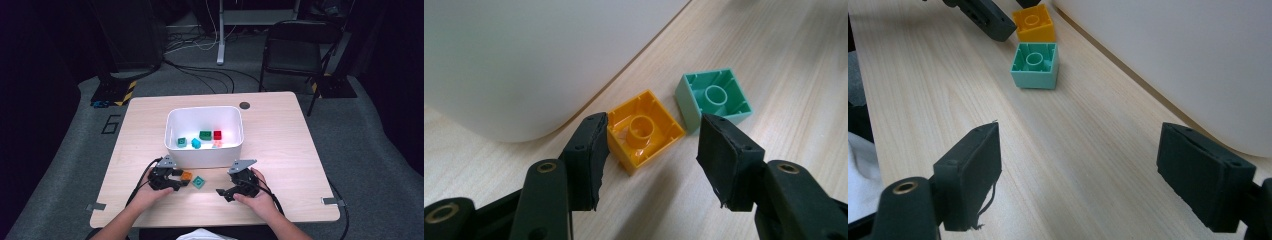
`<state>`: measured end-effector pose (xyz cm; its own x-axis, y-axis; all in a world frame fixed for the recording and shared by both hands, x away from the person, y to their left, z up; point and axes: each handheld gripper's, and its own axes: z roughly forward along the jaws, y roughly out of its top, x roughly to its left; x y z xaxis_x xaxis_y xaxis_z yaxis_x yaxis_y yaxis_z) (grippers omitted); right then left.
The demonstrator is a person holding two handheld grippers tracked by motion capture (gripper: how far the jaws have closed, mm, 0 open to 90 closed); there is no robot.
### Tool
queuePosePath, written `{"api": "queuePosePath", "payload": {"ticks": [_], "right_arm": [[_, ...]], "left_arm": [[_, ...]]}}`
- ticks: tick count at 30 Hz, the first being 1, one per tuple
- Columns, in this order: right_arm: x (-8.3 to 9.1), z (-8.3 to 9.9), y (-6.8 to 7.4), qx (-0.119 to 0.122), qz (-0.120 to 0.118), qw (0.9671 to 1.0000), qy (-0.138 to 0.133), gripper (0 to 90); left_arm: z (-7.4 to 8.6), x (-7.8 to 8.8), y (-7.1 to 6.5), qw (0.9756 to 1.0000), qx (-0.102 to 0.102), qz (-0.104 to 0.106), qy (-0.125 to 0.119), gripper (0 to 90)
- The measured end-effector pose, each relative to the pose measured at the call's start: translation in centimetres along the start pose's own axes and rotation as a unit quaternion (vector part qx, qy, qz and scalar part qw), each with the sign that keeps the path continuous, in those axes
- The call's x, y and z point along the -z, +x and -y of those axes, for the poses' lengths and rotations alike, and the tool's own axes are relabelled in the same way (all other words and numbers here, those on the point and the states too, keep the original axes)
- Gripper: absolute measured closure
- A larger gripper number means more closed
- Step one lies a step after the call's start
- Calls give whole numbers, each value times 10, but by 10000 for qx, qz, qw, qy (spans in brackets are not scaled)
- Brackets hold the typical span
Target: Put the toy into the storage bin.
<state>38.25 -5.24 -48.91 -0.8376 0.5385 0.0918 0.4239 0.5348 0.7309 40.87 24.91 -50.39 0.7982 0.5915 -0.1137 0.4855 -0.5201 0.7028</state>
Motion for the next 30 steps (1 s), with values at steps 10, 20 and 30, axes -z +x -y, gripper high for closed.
{"api": "queuePosePath", "payload": {"ticks": [10, 20, 30], "right_arm": [[-1, 0, 0, 17, 1, 10000, 9, 174], [-1, 0, 0, 57, -4, 10000, 4, 179], [-1, 0, 0, 54, -11, 10000, 18, 180]], "left_arm": [[-4, -10, -1, 9999, 65, -53, -74, 462], [-5, -14, -5, 9997, -141, -185, 79, 573], [-12, 6, -9, 9996, -189, -119, -149, 584]]}}
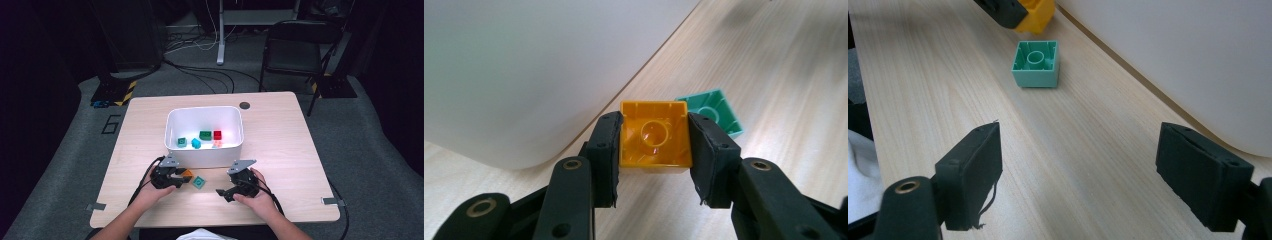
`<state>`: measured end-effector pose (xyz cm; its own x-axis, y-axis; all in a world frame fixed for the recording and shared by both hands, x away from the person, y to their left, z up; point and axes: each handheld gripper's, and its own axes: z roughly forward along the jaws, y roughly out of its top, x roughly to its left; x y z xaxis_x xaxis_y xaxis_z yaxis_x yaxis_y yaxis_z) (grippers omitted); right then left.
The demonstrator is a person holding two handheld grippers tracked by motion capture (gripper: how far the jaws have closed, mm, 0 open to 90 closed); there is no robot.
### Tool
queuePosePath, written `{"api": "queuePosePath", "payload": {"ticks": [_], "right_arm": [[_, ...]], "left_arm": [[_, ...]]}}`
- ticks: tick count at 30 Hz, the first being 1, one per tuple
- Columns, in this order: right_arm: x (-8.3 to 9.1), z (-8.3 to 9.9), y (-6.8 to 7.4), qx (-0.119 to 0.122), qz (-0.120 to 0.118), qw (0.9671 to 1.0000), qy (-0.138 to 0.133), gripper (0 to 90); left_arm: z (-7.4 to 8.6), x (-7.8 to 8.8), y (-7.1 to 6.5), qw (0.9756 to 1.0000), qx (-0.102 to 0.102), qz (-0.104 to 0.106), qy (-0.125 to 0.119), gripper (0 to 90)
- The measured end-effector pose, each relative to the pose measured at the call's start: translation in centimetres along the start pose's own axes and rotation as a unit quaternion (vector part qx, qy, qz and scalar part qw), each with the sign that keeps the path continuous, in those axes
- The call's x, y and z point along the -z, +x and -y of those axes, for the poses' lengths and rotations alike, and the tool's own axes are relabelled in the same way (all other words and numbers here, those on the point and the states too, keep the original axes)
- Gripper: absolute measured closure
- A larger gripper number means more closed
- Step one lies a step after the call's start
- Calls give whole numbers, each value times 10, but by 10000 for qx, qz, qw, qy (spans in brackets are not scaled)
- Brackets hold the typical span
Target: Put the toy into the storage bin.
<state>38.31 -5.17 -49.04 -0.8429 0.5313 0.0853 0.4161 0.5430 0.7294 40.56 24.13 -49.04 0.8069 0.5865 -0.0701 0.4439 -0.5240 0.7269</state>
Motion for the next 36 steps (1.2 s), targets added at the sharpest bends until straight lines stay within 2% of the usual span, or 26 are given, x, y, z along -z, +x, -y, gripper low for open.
{"api": "queuePosePath", "payload": {"ticks": [13, 19, 27, 36], "right_arm": [[-1, 0, 0, 6, -25, 10000, 37, 181], [-1, 0, 0, -3, -24, 10000, 33, 182], [-1, 0, 0, -5, -22, 10000, 34, 182], [-1, 0, 0, -14, -18, 10000, 36, 183]], "left_arm": [[-18, 30, -4, 9998, 92, 131, -151, 585], [-30, 43, -8, 9997, 58, 181, -150, 586], [-50, 58, -16, 9996, -98, 233, -150, 586], [-79, 73, -16, 9992, -188, 275, -229, 586]]}}
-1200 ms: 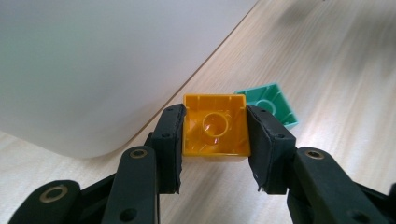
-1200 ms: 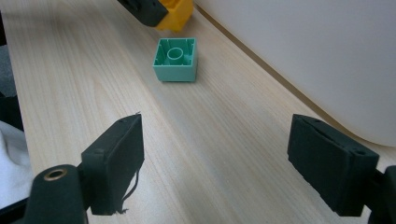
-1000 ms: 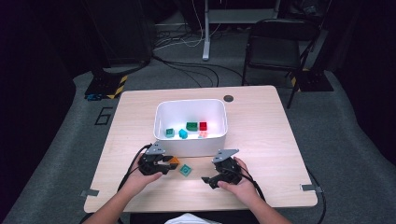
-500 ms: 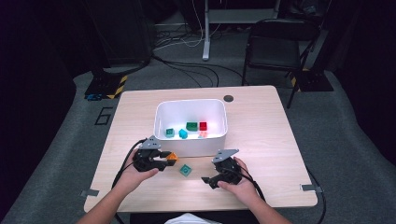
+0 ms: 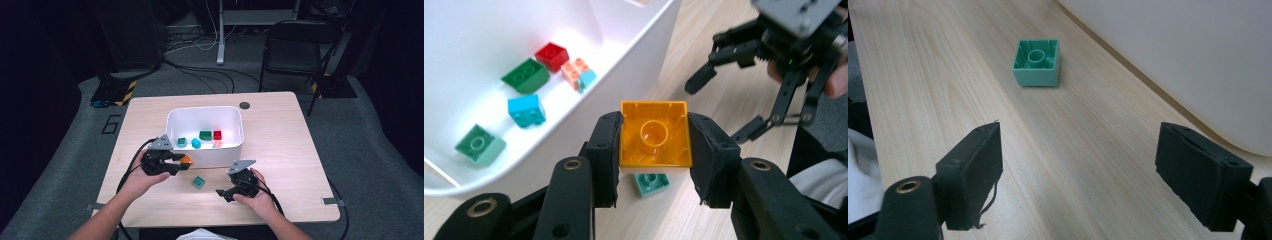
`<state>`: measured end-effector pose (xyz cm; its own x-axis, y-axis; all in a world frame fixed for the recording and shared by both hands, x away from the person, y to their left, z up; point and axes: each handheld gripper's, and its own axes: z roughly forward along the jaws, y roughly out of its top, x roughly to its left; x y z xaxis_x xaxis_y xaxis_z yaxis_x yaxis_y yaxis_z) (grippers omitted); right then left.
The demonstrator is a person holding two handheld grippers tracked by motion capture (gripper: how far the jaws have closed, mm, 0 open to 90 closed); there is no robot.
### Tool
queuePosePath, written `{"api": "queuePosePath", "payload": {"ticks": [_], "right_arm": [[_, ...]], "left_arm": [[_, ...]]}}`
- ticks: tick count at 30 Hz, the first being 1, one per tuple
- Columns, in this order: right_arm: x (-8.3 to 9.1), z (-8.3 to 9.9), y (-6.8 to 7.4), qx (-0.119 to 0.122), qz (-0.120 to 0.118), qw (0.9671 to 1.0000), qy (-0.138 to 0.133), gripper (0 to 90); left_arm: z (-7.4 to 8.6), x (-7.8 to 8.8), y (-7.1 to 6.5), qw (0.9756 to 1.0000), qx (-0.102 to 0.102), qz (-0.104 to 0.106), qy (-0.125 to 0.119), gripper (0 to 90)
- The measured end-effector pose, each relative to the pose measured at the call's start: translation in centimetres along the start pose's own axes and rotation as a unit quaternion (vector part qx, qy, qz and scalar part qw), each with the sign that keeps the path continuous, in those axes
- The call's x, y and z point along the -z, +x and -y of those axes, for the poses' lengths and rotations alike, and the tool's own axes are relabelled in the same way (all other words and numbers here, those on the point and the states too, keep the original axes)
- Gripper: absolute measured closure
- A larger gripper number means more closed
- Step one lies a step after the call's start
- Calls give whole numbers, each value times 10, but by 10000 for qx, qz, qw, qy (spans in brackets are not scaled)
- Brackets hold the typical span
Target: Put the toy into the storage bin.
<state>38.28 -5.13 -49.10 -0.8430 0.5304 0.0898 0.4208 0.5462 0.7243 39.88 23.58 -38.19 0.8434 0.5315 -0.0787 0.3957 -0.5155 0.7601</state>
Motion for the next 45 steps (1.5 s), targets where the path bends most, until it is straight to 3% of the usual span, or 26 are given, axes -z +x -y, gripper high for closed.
{"api": "queuePosePath", "payload": {"ticks": [8, 18, 32, 45], "right_arm": [[0, 0, 0, 9, -2, 10000, 2, 183], [0, 0, 0, 11, -13, 10000, 19, 183], [-1, 0, 0, 7, 0, 10000, 21, 183], [-2, 1, -1, 43, -18, 10000, 22, 183]], "left_arm": [[-24, 6, 10, 9999, 44, 62, -141, 586], [-50, 0, 26, 9997, 83, 175, -145, 586], [-78, -27, 48, 9998, 95, 168, -91, 586], [-99, -56, 65, 10000, -7, -6, 20, 586]]}}
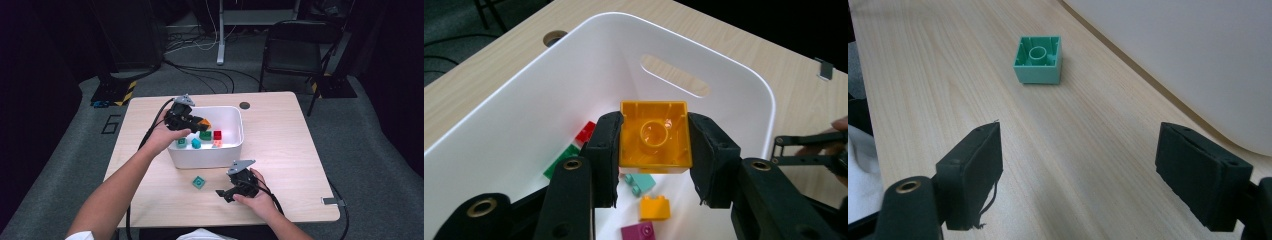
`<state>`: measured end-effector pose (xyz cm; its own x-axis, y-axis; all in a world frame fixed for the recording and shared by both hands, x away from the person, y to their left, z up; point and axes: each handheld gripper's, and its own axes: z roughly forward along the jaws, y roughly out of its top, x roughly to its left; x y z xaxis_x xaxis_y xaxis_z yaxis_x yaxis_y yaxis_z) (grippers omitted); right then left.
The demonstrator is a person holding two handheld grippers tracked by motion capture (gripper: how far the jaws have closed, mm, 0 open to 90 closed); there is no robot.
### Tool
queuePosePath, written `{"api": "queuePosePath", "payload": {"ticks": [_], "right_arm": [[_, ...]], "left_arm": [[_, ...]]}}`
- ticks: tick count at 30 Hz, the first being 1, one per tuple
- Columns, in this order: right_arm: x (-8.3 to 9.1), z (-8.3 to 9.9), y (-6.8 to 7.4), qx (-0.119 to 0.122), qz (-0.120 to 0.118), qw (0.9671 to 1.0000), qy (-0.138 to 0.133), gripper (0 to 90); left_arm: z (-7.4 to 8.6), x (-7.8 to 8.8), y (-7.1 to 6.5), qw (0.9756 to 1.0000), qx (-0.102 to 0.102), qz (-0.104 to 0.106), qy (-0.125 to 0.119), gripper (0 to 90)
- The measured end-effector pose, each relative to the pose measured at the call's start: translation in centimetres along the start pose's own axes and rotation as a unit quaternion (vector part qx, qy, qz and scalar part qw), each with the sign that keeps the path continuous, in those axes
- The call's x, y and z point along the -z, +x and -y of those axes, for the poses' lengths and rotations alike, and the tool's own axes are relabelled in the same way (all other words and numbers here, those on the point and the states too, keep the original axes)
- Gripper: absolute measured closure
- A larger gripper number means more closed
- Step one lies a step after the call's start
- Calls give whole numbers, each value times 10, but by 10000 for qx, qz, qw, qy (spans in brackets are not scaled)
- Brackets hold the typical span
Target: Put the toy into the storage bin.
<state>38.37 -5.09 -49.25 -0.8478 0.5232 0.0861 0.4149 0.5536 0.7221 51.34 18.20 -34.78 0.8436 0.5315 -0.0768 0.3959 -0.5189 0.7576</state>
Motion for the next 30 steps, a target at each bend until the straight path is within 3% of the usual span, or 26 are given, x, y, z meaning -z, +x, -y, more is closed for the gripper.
{"api": "queuePosePath", "payload": {"ticks": [14, 19, 30], "right_arm": [[0, 0, -1, 32, -34, 10000, 17, 183], [0, 0, 0, 28, -50, 10000, 17, 183], [0, 0, -1, 43, -70, 10000, 8, 183]], "left_arm": [[-10, -32, 19, 10000, 57, -30, -24, 586], [-14, -47, 21, 10000, -66, 16, 19, 585], [-9, -67, 30, 9998, -33, -14, 182, 585]]}}
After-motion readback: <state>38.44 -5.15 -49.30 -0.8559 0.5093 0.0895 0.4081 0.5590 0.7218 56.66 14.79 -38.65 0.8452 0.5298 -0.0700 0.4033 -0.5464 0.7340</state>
